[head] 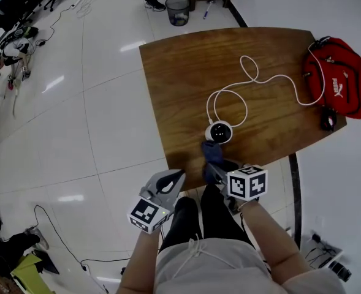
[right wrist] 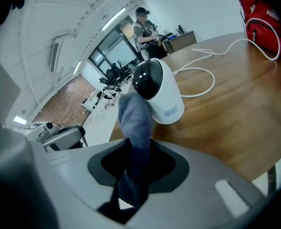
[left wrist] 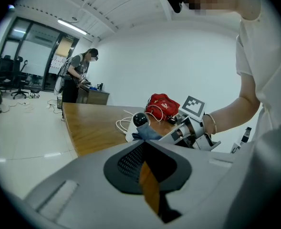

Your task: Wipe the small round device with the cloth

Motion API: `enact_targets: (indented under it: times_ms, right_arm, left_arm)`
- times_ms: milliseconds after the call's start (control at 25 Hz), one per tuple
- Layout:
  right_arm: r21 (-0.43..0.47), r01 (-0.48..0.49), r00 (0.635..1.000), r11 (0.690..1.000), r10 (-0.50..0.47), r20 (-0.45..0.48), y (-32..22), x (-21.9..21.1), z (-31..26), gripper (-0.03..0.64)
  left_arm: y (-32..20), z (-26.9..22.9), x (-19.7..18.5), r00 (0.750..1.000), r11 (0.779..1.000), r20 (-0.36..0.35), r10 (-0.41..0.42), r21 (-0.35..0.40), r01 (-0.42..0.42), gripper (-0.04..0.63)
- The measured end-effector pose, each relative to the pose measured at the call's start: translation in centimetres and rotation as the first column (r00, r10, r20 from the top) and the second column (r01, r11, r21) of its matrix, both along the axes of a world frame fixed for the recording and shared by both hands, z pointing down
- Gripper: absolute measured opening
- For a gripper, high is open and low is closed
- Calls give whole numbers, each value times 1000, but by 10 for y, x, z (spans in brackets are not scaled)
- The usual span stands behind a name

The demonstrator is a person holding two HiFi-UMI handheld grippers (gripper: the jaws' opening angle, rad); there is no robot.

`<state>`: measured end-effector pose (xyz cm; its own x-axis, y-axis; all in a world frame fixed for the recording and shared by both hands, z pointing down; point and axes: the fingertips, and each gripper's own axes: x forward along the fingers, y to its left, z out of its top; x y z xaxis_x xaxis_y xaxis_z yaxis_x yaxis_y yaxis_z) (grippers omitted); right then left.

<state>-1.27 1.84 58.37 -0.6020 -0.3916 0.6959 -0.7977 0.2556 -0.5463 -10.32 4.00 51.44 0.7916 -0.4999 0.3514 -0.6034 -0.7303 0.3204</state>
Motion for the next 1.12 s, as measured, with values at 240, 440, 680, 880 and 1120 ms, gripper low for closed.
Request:
enact_targets:
  times_ms: [240,440,680,880,1120]
  right_arm:
    - [217,90,995,972,-98,27,-1,-16,-79,110]
    - [267,-26,997,963,6,77,-24,2,-94,110]
    - [213,-18,999,977,7,53,-28,15,-59,110]
    - [123,-19,997,992,10,74,-23,15,-25,110]
    - [-13,-42,993,999,43,113,-18,19,10,110]
  left_arm:
    - [-2,-20,10,1000,999,5,17,33,-17,6]
    - [-5,-28,16,1000,999,-8,8,44,-8,6]
    - [6,-10,22,999,999,46,26,23,-27,6]
    - [6,-1,29,999,1000,28,17,0,-17,6]
    - [1,2,39,999,1000,49,12,-3,-12,6]
